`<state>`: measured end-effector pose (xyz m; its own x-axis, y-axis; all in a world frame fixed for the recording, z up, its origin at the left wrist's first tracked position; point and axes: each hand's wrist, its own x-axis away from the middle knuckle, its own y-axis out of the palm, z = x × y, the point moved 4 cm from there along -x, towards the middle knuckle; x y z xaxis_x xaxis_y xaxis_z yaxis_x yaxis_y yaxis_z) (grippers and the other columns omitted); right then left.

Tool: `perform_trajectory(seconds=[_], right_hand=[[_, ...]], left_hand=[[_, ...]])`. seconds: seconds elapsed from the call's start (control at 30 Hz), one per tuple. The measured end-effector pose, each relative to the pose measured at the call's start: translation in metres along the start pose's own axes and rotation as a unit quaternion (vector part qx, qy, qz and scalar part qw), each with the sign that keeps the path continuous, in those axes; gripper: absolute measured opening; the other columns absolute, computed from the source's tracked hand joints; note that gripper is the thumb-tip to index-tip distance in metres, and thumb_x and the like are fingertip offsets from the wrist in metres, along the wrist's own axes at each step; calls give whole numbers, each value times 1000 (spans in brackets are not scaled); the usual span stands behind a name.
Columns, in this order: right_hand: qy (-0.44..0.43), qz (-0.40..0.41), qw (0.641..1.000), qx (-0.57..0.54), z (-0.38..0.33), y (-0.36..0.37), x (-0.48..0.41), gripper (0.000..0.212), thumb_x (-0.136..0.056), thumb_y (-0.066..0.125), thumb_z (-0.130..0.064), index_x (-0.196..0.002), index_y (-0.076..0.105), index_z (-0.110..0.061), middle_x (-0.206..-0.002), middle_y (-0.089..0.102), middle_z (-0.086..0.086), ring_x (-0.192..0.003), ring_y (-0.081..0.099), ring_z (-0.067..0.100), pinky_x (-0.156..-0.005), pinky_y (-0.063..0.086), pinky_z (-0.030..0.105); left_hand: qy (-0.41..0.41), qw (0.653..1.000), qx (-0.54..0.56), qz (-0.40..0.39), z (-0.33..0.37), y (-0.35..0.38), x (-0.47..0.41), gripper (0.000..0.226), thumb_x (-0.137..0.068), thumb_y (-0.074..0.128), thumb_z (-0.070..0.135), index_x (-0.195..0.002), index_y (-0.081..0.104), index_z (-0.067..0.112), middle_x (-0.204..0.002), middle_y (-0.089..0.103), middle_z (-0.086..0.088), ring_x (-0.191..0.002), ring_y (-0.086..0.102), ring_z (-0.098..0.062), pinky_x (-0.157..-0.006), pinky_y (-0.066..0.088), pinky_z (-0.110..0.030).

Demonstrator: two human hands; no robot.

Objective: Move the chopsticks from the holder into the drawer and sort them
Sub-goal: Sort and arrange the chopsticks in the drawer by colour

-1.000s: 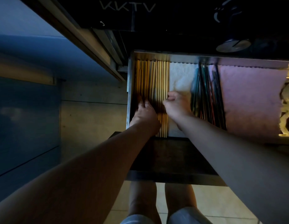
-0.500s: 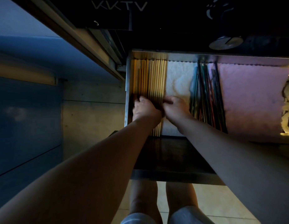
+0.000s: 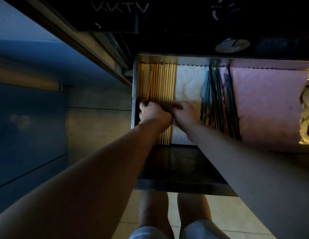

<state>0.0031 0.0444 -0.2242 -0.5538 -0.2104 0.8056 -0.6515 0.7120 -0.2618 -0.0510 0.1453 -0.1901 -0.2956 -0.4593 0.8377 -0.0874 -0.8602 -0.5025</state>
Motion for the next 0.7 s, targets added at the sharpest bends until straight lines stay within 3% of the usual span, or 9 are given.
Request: perform_trajectory(seconds=[0.13, 0.27, 0.43, 0.57, 0.7], right_hand=[[-14, -31, 999, -34, -9, 8, 2, 15, -87, 58, -20, -92, 65, -32, -93, 66, -3, -93, 64, 20, -88, 54, 44], [-27, -22, 999, -38, -14, 9, -1, 18, -93, 49, -18, -87, 63, -28, -94, 65, 1, -98, 63, 27, -92, 51, 50], [19, 1, 999, -32, -11, 1, -8, 28, -97, 43, -21, -117, 63, -18, -120, 62, 7, -110, 59, 27, -98, 48, 49], [34, 54, 998, -27, -4, -21, -8, 27, -95, 44, -20, -111, 66, -20, -114, 63, 5, -106, 60, 27, -94, 51, 48], [50, 51, 997, -25, 3, -29, -5, 25, -94, 47, -22, -110, 67, -22, -108, 60, 1, -105, 59, 26, -93, 52, 47]], left_hand=[[18, 1000, -12, 9, 1, -3, 8, 57, -86, 60, 20, -137, 40, 5, -159, 4, -9, -133, 34, -33, -106, 37, -46], [39, 999, -24, 2, 0, -9, 11, 49, -88, 57, 19, -132, 44, 4, -156, 8, -9, -127, 41, -35, -105, 38, -46], [91, 994, -52, -40, 3, -5, 9, 41, -92, 52, 12, -132, 47, 6, -154, 10, -12, -128, 39, -33, -110, 34, -40], [154, 979, -98, -88, 14, 15, 10, 50, -94, 53, 14, -142, 42, 13, -153, 15, -11, -133, 33, -28, -112, 32, -37], [161, 970, -139, -119, 20, 31, 5, 57, -94, 52, 15, -148, 33, 16, -156, 17, -11, -137, 29, -26, -114, 28, -36]])
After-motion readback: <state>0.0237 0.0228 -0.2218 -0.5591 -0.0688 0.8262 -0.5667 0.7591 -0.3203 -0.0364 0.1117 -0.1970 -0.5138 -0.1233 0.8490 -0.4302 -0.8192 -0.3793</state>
